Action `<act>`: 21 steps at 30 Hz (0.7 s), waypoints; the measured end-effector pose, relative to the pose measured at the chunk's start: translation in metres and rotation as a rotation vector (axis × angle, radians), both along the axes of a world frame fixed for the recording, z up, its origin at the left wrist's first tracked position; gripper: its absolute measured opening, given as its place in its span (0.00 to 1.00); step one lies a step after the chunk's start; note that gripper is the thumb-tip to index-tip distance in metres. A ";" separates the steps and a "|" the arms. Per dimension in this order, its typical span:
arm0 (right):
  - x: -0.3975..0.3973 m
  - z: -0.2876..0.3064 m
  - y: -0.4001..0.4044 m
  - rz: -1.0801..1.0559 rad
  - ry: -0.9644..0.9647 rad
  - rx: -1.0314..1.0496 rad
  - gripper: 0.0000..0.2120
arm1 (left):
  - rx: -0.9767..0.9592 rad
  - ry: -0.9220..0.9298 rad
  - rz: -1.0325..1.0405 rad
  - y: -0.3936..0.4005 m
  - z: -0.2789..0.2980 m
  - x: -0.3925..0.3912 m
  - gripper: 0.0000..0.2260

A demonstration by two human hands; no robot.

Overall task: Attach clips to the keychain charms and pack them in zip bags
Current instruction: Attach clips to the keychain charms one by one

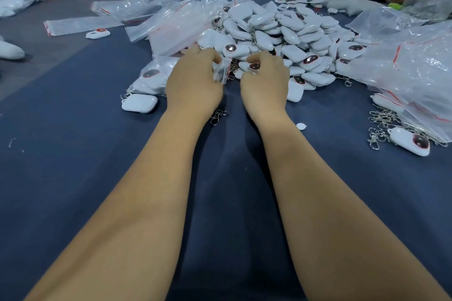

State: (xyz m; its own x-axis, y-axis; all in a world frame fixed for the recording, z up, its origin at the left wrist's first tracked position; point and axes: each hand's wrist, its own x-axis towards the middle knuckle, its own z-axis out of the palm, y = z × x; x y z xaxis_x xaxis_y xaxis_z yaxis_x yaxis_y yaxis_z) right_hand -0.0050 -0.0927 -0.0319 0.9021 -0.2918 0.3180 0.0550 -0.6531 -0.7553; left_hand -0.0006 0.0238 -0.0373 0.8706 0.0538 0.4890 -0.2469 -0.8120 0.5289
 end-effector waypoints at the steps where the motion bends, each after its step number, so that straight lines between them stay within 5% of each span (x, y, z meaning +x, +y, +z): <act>1: 0.001 -0.001 -0.003 0.000 0.033 -0.062 0.22 | 0.018 -0.003 0.004 0.001 0.000 0.000 0.15; 5: 0.001 -0.009 -0.004 0.047 0.129 -0.323 0.30 | 0.061 -0.023 0.125 0.010 0.000 0.000 0.15; 11: 0.004 -0.012 -0.008 -0.033 0.085 -0.347 0.22 | 0.090 0.024 0.302 0.016 0.002 -0.002 0.15; 21: 0.007 -0.012 -0.007 -0.040 0.045 -0.291 0.17 | 0.028 -0.142 0.008 -0.004 0.003 -0.004 0.13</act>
